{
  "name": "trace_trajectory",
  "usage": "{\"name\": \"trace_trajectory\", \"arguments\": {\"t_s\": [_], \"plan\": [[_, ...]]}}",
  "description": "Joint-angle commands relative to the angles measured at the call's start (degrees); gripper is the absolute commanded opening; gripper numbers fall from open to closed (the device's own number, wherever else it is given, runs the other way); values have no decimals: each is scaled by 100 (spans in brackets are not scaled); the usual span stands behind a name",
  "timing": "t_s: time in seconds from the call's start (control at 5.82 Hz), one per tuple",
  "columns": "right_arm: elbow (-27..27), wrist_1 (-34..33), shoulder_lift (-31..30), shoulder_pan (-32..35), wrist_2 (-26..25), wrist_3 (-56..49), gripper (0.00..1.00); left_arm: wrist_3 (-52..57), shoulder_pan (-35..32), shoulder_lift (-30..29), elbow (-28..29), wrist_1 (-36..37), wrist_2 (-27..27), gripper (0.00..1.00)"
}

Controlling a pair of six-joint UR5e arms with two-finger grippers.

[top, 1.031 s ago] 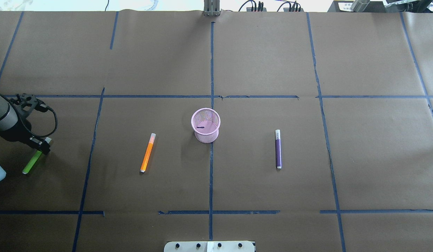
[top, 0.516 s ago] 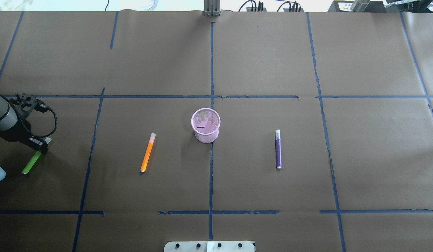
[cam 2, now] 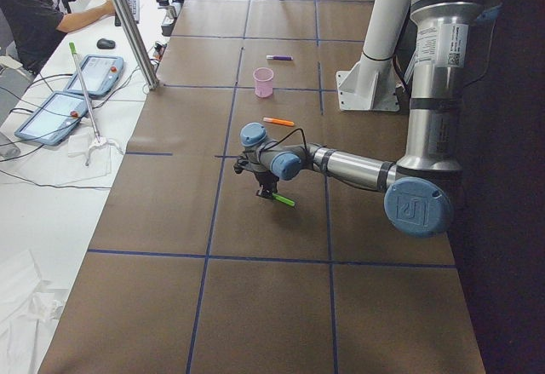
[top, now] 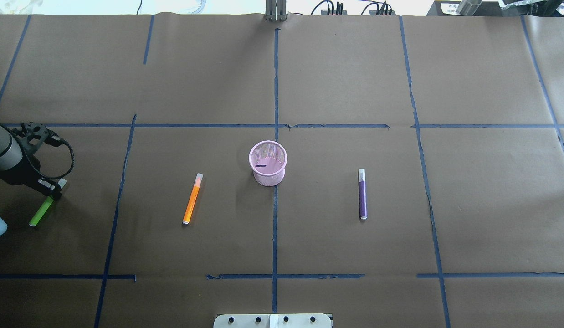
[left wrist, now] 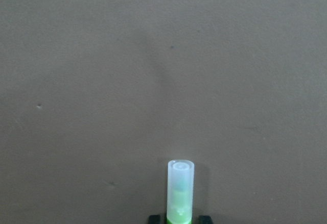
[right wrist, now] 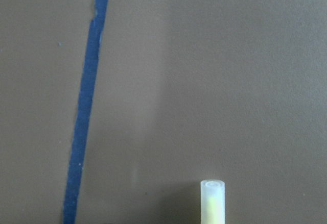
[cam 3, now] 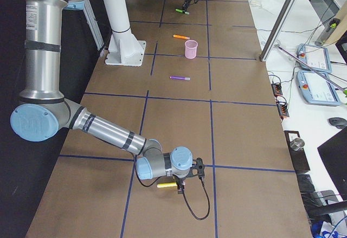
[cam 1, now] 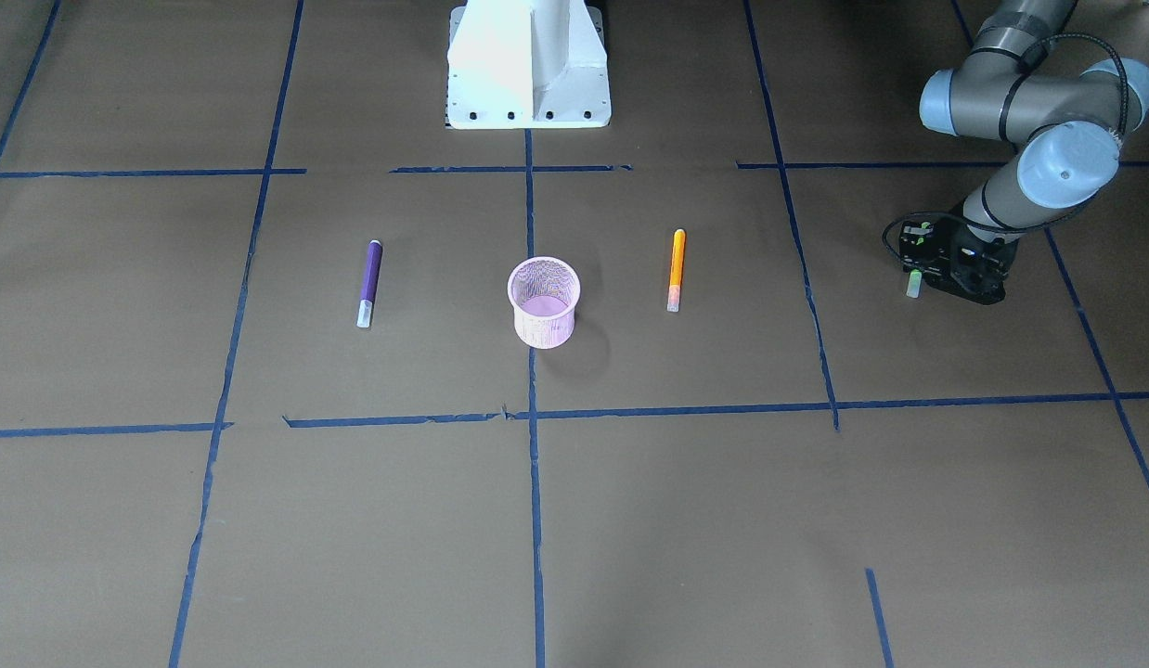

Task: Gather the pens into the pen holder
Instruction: 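Close the left gripper on the green marker's cap end, then lift the green marker and carry it over the lilac pen cup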

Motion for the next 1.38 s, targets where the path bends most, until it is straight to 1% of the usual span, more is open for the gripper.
{"name": "trace_trajectory", "arguments": {"t_s": [0.0,0.52,0.69,0.86,1.03,1.2], "plan": [[-6,0,0,0,0,-4,100,0,0,-8,1,0,2,9],[2,0,0,0,0,5,100,0,-9,-43,-77,61,-68,2],[2,0,0,0,0,5,100,0,-61,-34,-243,122,-294,1],[-6,0,0,0,0,5,100,0,-262,-52,-289,175,-584,1],[2,0,0,0,0,5,100,0,-333,-121,-533,324,-613,0],[2,9,0,0,0,5,100,0,-491,-627,-831,630,-561,0]]}}
